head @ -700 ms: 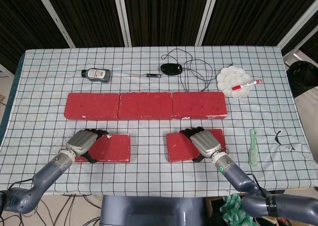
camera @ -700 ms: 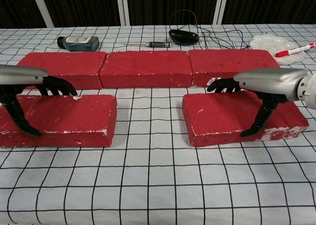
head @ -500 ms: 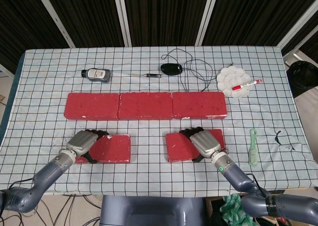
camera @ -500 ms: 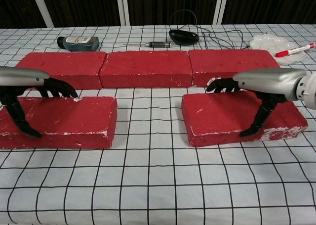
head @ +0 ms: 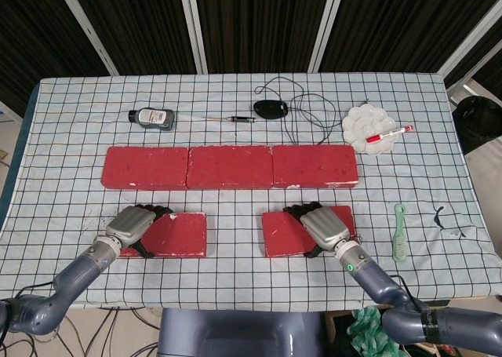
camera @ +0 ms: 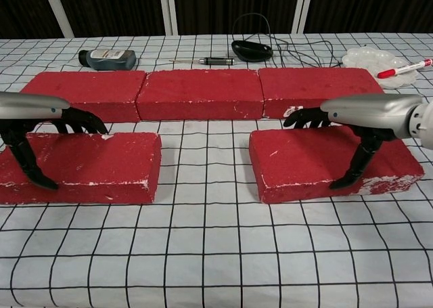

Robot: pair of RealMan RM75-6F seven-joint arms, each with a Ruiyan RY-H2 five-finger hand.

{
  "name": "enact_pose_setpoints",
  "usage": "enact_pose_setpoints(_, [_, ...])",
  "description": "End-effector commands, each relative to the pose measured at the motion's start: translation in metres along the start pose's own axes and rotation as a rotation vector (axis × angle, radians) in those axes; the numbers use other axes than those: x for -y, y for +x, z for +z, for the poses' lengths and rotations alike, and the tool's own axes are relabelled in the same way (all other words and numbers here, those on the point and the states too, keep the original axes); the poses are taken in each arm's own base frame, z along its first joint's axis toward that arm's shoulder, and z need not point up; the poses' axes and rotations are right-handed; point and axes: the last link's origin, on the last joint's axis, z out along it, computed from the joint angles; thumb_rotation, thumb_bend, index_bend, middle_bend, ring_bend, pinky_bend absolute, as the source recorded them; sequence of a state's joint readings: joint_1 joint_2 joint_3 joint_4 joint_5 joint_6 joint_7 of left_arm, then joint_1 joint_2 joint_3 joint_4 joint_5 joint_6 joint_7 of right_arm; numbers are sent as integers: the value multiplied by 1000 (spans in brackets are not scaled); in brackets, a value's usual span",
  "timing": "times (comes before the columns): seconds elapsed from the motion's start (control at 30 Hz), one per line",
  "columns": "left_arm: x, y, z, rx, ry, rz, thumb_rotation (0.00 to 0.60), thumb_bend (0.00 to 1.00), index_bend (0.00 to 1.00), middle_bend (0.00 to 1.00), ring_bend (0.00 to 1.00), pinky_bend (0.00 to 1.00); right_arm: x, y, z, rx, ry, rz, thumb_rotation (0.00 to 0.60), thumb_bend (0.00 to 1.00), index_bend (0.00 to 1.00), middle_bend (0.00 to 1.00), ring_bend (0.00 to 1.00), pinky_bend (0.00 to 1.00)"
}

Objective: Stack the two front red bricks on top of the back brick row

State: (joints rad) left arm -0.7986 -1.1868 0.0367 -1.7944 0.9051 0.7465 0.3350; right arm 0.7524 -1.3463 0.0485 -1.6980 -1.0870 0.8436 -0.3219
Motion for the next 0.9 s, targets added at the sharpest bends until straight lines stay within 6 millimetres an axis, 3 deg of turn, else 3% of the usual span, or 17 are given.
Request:
enact_pose_setpoints(0.03, [0, -1, 0, -1, -2, 6, 600, 275, 167, 246, 144, 264, 0, 0, -1, -1, 1, 0, 600, 168, 115, 188, 174, 164])
enact_pose_setpoints(0.53, [2, 3, -4, 12, 1, 4, 600, 276, 151, 246, 144, 264, -1, 6, -5, -22, -3, 14, 600, 168, 115, 188, 171, 164])
enact_pose_setpoints(0.67, [3, 29, -13, -65, -7, -44, 600, 276, 151, 246, 144, 264, -5, 20, -10, -71, -9, 21, 600, 168, 114, 188, 171, 164])
enact_pose_setpoints(0.9, [13, 97, -29, -208, -2, 12, 600, 276, 151, 246, 144, 258, -18, 75, -26, -166, -34, -32, 600, 168, 113, 188, 171, 164])
